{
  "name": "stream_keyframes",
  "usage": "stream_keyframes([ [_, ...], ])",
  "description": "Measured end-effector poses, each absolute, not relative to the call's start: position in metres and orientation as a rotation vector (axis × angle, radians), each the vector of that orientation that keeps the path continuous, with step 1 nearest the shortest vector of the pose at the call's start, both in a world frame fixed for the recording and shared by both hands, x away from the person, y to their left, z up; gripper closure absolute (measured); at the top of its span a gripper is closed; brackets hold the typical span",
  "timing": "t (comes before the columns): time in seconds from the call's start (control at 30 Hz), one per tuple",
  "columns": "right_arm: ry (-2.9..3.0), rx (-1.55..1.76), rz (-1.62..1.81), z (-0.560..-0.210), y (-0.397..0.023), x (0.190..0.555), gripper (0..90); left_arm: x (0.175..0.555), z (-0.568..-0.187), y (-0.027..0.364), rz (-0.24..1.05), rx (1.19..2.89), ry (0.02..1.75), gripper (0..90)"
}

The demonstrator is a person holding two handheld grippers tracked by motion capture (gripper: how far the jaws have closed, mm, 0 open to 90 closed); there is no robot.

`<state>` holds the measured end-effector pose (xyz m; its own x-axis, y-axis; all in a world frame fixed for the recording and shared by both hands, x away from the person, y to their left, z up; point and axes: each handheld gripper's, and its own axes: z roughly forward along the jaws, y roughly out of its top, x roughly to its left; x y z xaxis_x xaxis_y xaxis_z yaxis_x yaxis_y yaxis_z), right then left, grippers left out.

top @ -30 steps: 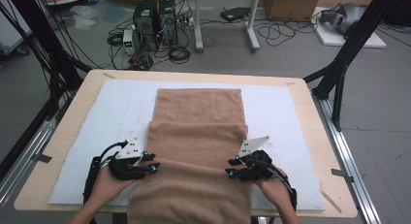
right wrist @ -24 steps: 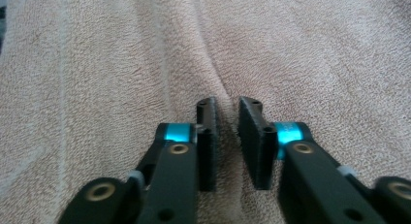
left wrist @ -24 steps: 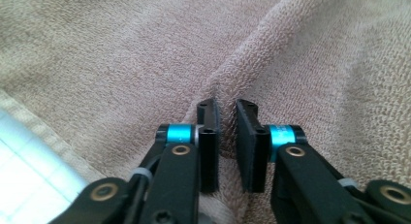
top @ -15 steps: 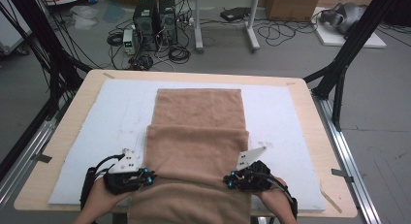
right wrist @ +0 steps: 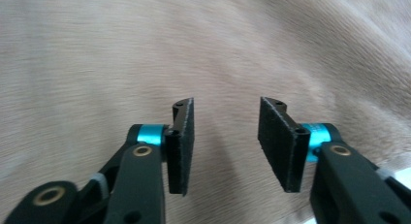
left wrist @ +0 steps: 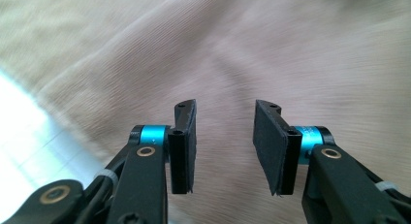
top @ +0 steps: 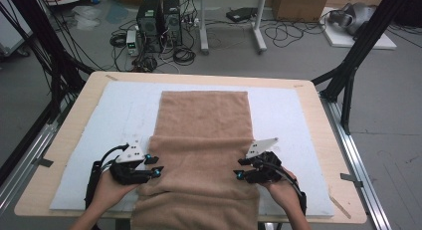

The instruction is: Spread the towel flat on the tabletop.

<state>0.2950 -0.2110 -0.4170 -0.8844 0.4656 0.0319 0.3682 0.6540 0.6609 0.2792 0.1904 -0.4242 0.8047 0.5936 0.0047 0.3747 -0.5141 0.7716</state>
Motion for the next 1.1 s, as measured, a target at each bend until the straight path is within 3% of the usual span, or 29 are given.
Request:
stream_keyframes([
  [0.1,2.73,0.754,0.972,-0.428,-0.21,0.311,54.5,0.294,-0.437,0.187,0.364,2.214,0.791,53.8],
  [0.13,2.739,0.76,0.95,-0.432,-0.208,0.315,57.5,0.298,-0.441,0.187,0.353,2.224,0.793,56.7],
  [0.17,2.738,0.759,0.973,-0.432,-0.208,0.317,67.6,0.3,-0.441,0.188,0.349,2.208,0.785,62.8],
  [0.2,2.748,0.74,0.964,-0.431,-0.207,0.319,76.8,0.3,-0.441,0.187,0.373,2.214,0.77,77.9],
  [0.23,2.762,0.72,0.959,-0.431,-0.206,0.32,82.8,0.301,-0.441,0.185,0.384,2.22,0.757,82.8],
  [0.3,2.763,0.705,0.924,-0.428,-0.201,0.324,84.9,0.305,-0.44,0.184,0.38,2.218,0.772,85.1],
  [0.67,2.615,0.866,0.936,-0.426,-0.207,0.36,84.8,0.349,-0.435,0.178,0.49,2.089,0.893,85.3],
  [0.77,2.602,0.893,0.963,-0.431,-0.211,0.366,83.0,0.357,-0.436,0.176,0.467,2.087,0.927,84.4],
  [0.9,2.58,0.92,0.981,-0.426,-0.213,0.36,70.5,0.347,-0.428,0.182,0.439,2.095,0.911,69.4],
  [1.1,2.597,0.783,1.101,-0.405,-0.211,0.325,62.4,0.312,-0.417,0.183,0.44,2.13,0.811,56.6],
])
